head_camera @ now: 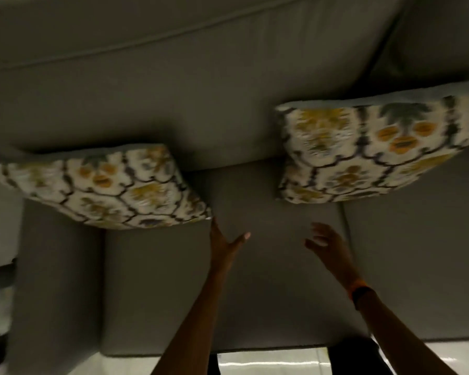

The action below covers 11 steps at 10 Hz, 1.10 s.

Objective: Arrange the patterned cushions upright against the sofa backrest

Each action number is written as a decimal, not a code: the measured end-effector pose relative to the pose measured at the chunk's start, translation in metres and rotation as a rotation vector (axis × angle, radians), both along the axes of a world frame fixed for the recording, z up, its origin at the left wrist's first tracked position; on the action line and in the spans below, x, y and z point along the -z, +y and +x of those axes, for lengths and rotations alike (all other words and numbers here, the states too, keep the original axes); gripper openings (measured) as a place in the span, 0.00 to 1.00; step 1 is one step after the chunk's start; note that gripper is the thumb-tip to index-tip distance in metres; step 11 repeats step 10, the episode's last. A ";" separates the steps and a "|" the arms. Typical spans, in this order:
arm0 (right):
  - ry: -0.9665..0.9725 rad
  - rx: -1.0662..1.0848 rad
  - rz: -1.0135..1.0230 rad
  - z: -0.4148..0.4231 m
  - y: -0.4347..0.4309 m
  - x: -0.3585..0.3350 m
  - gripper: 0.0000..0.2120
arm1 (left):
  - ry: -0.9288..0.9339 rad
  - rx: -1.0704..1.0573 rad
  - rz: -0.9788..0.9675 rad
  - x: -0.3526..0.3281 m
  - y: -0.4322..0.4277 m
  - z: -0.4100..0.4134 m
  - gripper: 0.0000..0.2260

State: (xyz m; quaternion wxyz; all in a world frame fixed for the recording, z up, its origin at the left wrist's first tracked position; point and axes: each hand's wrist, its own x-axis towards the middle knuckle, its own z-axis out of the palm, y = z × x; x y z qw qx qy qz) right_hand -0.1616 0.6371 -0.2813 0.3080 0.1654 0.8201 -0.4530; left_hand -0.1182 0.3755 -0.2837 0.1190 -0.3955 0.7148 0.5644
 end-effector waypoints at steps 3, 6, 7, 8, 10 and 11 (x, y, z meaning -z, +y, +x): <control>0.209 -0.165 -0.383 -0.001 -0.340 -0.037 0.59 | 0.059 -0.228 -0.259 -0.032 -0.314 0.098 0.48; 0.323 0.003 -0.367 -0.025 -0.387 -0.035 0.47 | 0.063 -0.044 0.042 -0.025 -0.394 0.030 0.39; 0.323 -0.008 -0.323 -0.026 -0.388 -0.030 0.45 | 0.034 -0.078 -0.158 -0.032 -0.387 0.029 0.52; 0.392 -0.010 -0.220 -0.014 -0.384 -0.027 0.50 | 0.224 -0.097 -0.115 -0.029 -0.379 0.032 0.53; 0.416 -0.097 0.188 0.069 -0.378 -0.052 0.41 | 0.135 -0.028 -0.263 -0.050 -0.321 0.102 0.47; 0.416 -0.097 0.188 0.069 -0.378 -0.052 0.41 | 0.135 -0.028 -0.263 -0.050 -0.321 0.102 0.47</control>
